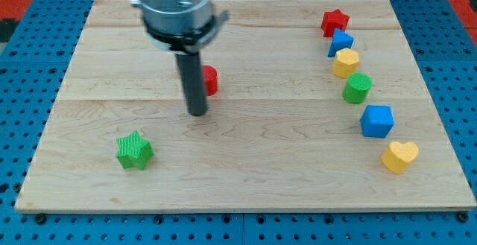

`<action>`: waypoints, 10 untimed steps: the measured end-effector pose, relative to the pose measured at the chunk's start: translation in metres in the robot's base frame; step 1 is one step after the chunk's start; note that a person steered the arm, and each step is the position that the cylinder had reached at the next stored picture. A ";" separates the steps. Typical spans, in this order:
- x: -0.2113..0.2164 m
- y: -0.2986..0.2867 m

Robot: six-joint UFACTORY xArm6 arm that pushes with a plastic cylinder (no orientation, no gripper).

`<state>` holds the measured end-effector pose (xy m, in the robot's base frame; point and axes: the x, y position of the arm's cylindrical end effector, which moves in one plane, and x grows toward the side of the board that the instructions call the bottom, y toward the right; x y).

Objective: Push the red circle to the top center

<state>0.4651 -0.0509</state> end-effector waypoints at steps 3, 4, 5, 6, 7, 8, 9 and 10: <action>-0.069 -0.041; -0.069 -0.041; -0.082 -0.040; -0.109 -0.021; -0.134 -0.009; -0.171 0.000; -0.173 -0.001; -0.174 0.000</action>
<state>0.2910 -0.0509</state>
